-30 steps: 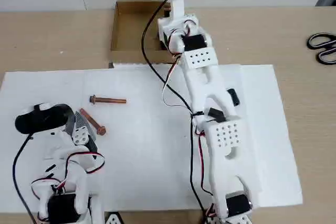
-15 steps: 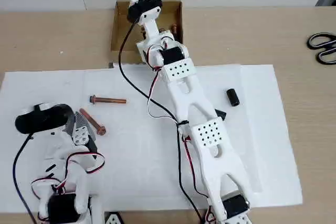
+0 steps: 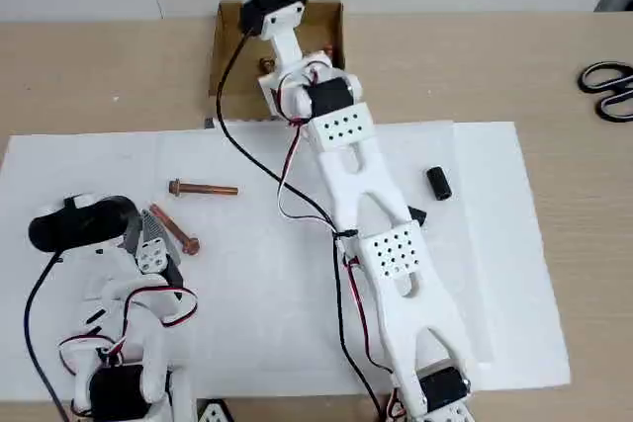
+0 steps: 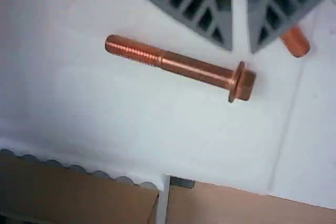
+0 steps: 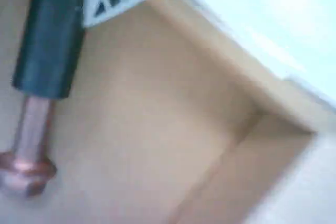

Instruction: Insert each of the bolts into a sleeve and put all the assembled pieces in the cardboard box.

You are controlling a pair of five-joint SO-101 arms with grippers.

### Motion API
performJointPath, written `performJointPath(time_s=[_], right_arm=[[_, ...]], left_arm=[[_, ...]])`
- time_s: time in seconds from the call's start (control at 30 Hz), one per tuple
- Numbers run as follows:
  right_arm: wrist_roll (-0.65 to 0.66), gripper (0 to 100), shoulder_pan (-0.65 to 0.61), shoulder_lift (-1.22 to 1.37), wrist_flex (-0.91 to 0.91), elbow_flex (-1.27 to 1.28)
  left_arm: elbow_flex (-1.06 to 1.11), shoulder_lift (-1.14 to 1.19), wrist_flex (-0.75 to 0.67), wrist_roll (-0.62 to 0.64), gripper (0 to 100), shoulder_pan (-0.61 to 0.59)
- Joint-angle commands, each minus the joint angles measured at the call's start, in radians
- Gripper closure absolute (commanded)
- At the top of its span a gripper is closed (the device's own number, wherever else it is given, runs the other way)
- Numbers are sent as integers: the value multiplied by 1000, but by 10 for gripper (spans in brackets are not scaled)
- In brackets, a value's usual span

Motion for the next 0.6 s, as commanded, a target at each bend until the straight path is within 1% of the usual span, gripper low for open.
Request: performJointPath(time_s=[0.0, 0.07, 0.2, 0.23, 0.3, 0.4, 0.5, 0.57], right_arm=[[9, 804, 12, -122, 137, -107], [9, 805, 19, -151, 220, -109], [9, 805, 33, -240, 444, -107], [5, 805, 47, -255, 463, -106], [-51, 824, 82, -291, 463, -97], [-68, 899, 117, -354, 467, -55], [-66, 964, 139, -440, 467, 92], [-68, 957, 142, -516, 467, 235]], left_arm=[[-4, -9, 5, 5, 993, 0], [-4, -9, 5, 5, 993, 0], [-4, -9, 3, 5, 993, 0], [-4, -9, 3, 5, 993, 0], [-4, -9, 2, 5, 993, 0], [-4, -9, 0, 5, 993, 0], [-4, -9, 0, 5, 993, 2], [-4, -9, 2, 5, 993, 2]])
